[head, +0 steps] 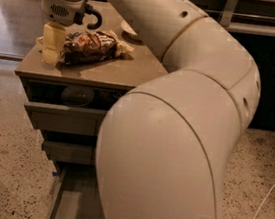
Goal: Place brown chip bag into bottom drawer
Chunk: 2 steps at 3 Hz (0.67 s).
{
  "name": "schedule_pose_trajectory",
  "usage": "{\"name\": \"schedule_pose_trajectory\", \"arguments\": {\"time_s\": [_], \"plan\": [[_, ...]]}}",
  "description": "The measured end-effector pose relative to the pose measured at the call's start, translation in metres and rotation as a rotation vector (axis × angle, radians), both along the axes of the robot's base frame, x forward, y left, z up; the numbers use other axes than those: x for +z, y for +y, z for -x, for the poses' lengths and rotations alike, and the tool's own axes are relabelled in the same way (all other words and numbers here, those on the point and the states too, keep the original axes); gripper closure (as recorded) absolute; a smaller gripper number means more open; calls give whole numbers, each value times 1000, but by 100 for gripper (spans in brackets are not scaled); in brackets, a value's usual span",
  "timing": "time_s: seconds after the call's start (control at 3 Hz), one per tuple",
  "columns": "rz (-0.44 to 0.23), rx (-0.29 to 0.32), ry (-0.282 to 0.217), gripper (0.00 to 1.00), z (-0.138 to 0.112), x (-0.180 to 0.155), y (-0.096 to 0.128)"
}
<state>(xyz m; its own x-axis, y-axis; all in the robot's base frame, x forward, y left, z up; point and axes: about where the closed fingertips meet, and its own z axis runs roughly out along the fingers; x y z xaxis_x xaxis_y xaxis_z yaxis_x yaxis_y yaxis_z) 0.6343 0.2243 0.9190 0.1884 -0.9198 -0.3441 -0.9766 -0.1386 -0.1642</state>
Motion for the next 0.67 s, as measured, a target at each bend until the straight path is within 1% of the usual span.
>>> {"name": "schedule_pose_trajectory", "arguments": {"time_s": [0.33,0.67], "plan": [[109,-43,-27,0,9,-23,29],[109,-43,-27,0,9,-23,29]]}}
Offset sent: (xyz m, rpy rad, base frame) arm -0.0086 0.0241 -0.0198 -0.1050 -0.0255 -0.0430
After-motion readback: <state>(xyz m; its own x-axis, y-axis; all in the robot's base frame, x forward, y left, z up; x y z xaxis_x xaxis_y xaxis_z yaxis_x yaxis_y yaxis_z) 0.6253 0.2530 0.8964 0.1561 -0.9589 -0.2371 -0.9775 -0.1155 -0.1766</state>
